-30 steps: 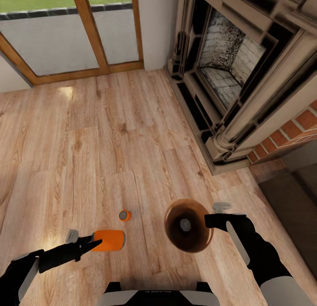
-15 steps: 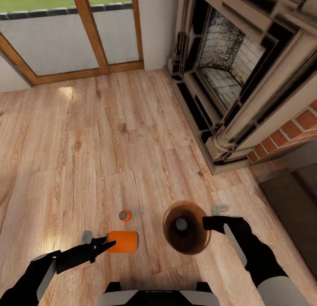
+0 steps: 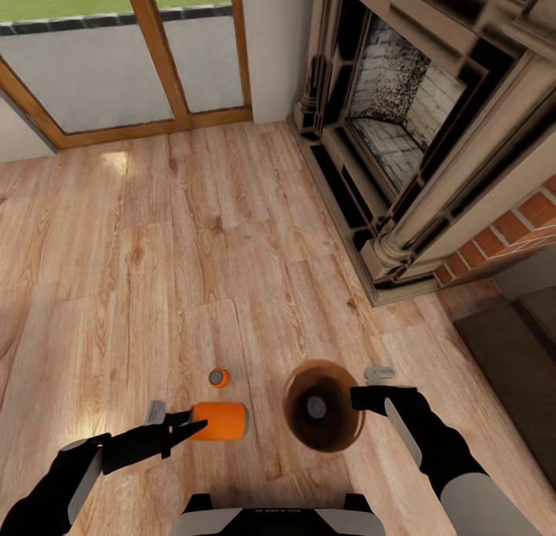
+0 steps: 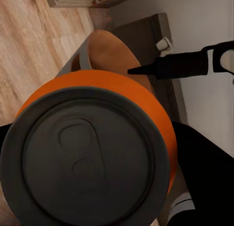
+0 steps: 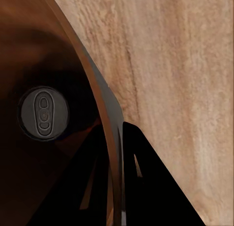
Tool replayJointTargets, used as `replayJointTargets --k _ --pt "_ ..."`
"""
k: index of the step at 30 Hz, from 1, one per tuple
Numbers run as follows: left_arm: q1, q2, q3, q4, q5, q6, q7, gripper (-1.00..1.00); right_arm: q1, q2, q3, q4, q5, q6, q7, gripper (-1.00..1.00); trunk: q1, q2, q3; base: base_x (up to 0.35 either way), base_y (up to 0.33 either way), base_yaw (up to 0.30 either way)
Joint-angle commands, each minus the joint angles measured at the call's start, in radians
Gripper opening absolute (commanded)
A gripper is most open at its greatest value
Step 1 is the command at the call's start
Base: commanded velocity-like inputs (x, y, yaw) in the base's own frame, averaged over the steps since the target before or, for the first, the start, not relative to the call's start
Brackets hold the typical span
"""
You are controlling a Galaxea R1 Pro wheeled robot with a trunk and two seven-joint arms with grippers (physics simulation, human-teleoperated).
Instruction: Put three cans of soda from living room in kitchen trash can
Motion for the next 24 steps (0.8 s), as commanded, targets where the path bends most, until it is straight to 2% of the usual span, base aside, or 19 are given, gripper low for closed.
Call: replayJointTargets --k 1,6,10,18,24 --pt "0.0 0.0 -0.009 -0.001 0.0 -0.001 0.0 -1.0 -0.003 0.003 0.0 0.008 -0.014 -0.002 0.008 -1.0 0.0 0.0 0.0 0.0 0.0 0.0" --pt "0.0 -0.004 -0.022 -0.002 0.001 -0.001 -0.001 -1.0 -0.005 0.009 0.0 0.013 -0.014 -0.003 0.008 -1.0 0.0 0.0 0.0 0.0 0.0 0.0" --pt "0.0 -0.023 -0.025 -0.004 0.002 -0.001 -0.001 -1.0 -0.006 0.011 0.0 0.028 -0.014 -0.005 0.008 -1.0 0.0 0.0 0.0 0.0 0.0 0.0" --pt "0.0 -0.034 -0.029 -0.004 0.002 -0.001 -0.003 -1.0 -0.022 0.011 0.0 0.087 -0.013 -0.055 0.008 -1.0 0.0 0.0 0.0 0.0 0.0 0.0" --pt "0.0 -0.035 -0.031 -0.041 0.003 0.001 -0.05 -1.0 -0.028 0.012 0.0 0.103 -0.011 -0.063 0.008 -1.0 0.0 0.0 0.0 0.0 0.0 0.0"
